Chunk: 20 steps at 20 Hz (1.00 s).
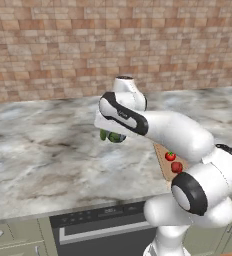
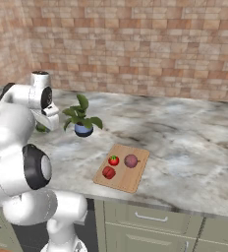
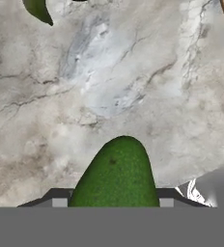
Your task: Place the avocado, onion, tomato, and bell pepper on the cutting board.
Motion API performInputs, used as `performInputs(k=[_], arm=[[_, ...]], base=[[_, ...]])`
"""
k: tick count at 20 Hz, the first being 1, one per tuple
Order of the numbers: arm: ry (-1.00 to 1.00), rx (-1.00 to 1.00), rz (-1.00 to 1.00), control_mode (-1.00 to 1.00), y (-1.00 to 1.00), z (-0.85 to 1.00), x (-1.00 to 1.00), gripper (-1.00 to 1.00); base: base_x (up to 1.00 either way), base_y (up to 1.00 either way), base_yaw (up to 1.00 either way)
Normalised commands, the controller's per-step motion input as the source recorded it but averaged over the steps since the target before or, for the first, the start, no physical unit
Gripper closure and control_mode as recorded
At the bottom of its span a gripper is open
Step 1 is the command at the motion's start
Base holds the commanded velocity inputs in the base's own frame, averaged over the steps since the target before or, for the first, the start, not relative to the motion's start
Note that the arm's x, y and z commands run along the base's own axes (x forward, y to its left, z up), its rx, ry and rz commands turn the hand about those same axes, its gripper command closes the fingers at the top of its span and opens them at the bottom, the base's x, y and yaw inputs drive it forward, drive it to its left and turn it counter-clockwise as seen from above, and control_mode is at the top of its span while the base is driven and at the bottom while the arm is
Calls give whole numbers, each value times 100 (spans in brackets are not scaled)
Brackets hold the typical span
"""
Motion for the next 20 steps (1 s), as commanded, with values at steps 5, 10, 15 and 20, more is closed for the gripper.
performInputs(k=[5, 10, 15, 20], arm=[[0, 0, -15, -100, -84, 31, -51, 100], [1, 0, -15, -100, -97, 13, -33, 100], [3, 0, -15, -100, -96, 1, -14, 100], [8, 0, -14, -100, -84, 0, 0, 100]], base=[[0, 0, 0], [0, 0, 0], [0, 0, 0], [0, 0, 0]])
